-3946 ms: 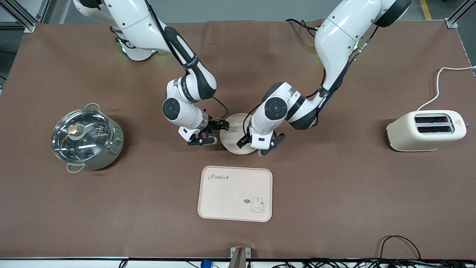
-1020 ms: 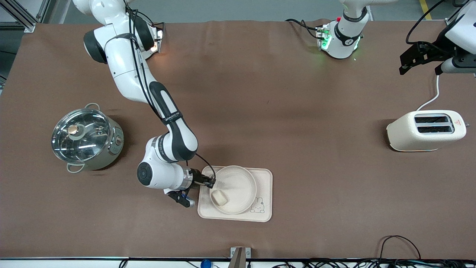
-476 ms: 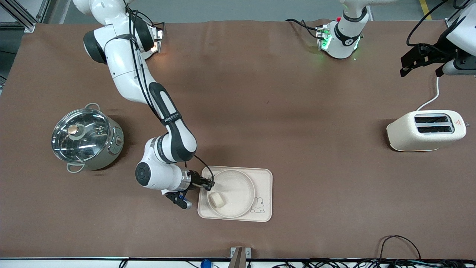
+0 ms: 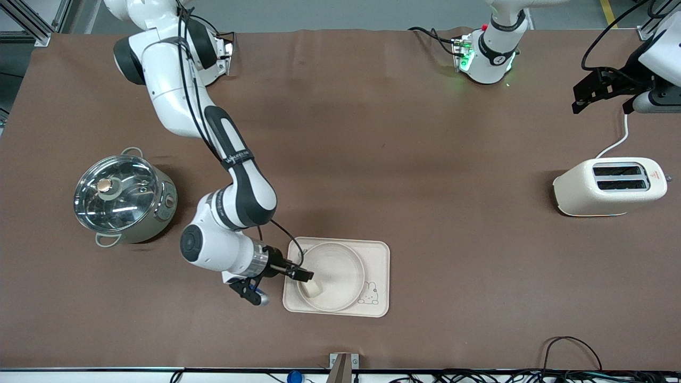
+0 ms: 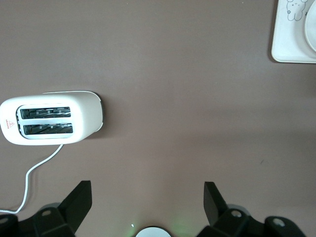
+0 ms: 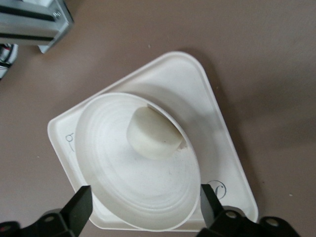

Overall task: Place bun in plate and plate on tray
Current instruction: 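Open the right gripper and release the plate on the tray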

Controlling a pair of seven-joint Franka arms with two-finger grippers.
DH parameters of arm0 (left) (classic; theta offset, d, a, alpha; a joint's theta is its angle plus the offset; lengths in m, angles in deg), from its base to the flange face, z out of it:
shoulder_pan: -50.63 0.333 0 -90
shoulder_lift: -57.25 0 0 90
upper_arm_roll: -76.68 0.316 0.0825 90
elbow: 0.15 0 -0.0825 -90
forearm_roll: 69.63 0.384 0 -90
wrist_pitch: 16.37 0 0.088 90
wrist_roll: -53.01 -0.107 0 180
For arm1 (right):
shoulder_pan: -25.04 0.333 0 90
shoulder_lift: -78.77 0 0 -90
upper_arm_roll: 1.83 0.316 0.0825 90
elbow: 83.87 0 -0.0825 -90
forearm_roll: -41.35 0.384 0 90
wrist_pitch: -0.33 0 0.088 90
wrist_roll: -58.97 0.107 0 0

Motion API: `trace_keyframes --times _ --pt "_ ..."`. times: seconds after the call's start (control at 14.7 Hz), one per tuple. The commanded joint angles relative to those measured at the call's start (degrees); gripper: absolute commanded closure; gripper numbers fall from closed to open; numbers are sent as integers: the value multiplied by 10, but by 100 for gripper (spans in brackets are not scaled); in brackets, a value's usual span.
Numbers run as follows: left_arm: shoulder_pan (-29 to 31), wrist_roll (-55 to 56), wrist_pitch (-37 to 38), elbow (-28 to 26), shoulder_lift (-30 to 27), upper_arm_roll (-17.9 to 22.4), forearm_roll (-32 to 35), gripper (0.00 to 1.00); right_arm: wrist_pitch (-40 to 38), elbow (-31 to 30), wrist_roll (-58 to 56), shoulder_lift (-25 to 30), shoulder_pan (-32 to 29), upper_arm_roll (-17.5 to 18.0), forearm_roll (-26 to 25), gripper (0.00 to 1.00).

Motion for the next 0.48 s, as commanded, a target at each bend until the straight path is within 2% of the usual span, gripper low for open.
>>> trace_keyframes --times 0.0,0.07,0.2,0.27,0.41 --pt "2 -2 4 16 6 1 2 0 -64 -18 -5 48 -33 6 -43 0" --pt "2 -4 7 15 5 2 2 0 -87 -18 -19 75 -45 5 -63 0" --pt "6 -9 9 15 4 3 2 0 -181 -17 -83 117 -55 3 -169 0" --pt "6 -7 9 16 3 3 2 0 -217 -17 -100 139 -71 4 -199 0" --pt "5 -7 9 16 1 2 2 0 -285 -27 -161 211 -116 6 -208 0"
